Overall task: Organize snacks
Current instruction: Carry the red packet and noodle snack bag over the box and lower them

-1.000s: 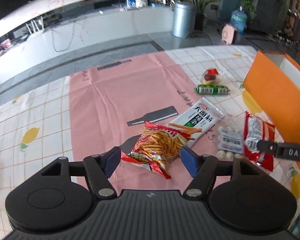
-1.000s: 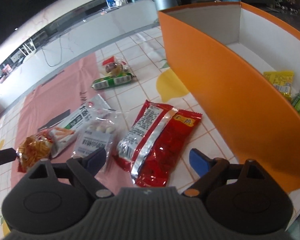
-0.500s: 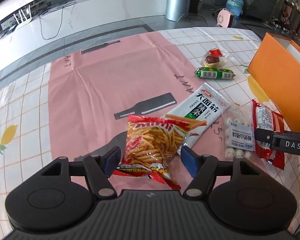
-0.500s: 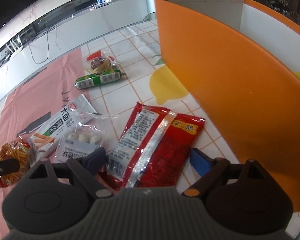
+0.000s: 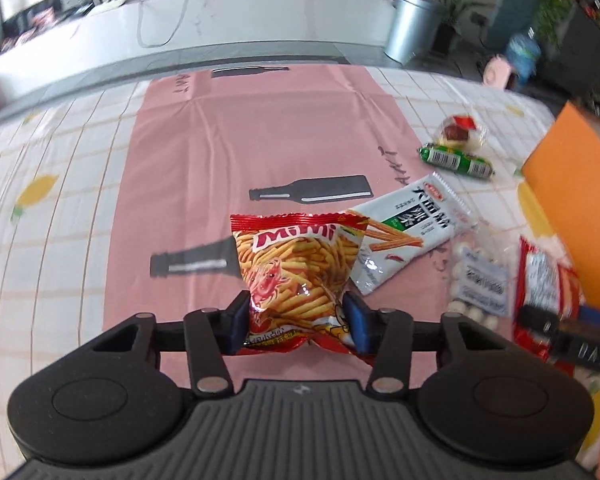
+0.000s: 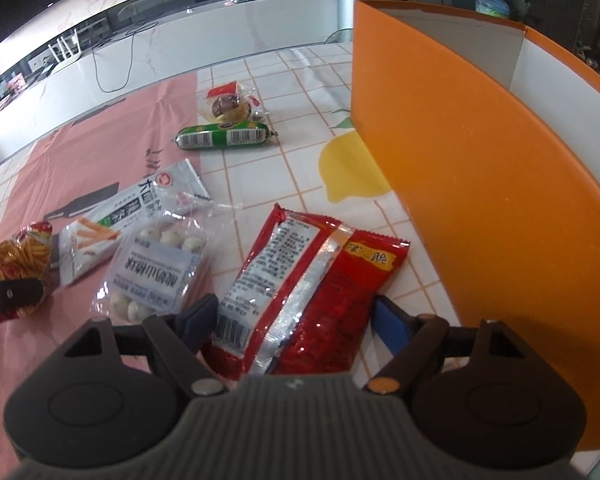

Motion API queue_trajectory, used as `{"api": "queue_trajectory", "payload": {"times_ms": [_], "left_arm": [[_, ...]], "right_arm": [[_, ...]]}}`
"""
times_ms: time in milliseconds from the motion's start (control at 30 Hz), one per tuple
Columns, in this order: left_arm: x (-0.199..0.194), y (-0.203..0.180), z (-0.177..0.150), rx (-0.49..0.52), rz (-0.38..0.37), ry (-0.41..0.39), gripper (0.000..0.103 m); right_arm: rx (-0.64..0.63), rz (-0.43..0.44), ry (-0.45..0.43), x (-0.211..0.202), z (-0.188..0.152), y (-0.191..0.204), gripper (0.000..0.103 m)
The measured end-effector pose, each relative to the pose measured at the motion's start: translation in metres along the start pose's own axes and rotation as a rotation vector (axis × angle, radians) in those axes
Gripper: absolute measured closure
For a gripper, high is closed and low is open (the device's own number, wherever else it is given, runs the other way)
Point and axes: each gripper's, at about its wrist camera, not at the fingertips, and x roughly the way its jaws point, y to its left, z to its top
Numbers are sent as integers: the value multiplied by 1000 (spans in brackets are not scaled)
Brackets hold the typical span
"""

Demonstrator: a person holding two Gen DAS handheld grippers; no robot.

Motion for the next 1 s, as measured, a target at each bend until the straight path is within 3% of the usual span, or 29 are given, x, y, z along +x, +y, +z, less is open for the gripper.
{"api": "queue_trajectory", "payload": {"times_ms": [233, 500, 800, 1000], "left_arm": [[-48, -19, -19, -78, -17, -38, 49], [-111, -65, -37, -94, -100, -106, 49], [-148, -150, -31, 2, -250, -114, 49], [-147, -223, -12, 149, -306, -74, 49]], "right_arm": [[-117, 98, -30, -39, -11, -4, 23], [-235, 252, -84, -103, -13, -23, 23], [-345, 291, -124, -167, 3, -93, 23], [-418, 266, -107, -183, 18, -149, 23]]}}
